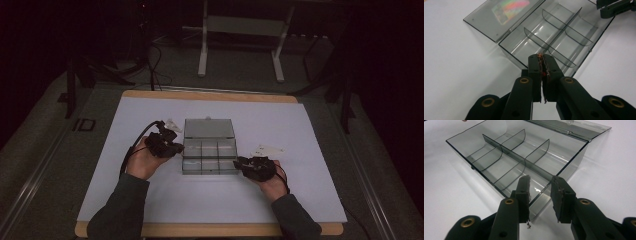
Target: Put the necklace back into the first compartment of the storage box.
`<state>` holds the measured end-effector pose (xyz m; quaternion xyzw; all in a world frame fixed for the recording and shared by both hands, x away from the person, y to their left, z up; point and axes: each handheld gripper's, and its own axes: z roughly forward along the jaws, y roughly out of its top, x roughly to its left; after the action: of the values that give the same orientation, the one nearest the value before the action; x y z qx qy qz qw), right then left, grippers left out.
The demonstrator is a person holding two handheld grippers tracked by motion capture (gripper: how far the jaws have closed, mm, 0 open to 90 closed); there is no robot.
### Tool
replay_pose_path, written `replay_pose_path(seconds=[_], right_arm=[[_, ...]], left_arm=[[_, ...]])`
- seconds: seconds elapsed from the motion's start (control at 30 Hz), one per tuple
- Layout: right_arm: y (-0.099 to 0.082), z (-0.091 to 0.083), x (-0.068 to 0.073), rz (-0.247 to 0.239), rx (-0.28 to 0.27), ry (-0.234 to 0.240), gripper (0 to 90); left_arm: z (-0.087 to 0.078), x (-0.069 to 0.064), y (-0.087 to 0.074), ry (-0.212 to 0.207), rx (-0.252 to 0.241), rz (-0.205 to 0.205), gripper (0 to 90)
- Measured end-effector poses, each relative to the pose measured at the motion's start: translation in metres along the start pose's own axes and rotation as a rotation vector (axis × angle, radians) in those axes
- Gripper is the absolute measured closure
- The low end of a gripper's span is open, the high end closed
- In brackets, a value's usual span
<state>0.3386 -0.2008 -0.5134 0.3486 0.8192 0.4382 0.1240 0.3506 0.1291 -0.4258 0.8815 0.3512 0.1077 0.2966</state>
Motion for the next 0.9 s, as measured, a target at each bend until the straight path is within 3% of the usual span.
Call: replay_pose_path(seconds=[0.9], right_arm=[[0.0, 0.0, 0.0, 0.003, 0.002, 0.001, 68.8]], left_arm=[[0.016, -0.002, 0.017, 0.022, -0.015, 0.012, 86.4]])
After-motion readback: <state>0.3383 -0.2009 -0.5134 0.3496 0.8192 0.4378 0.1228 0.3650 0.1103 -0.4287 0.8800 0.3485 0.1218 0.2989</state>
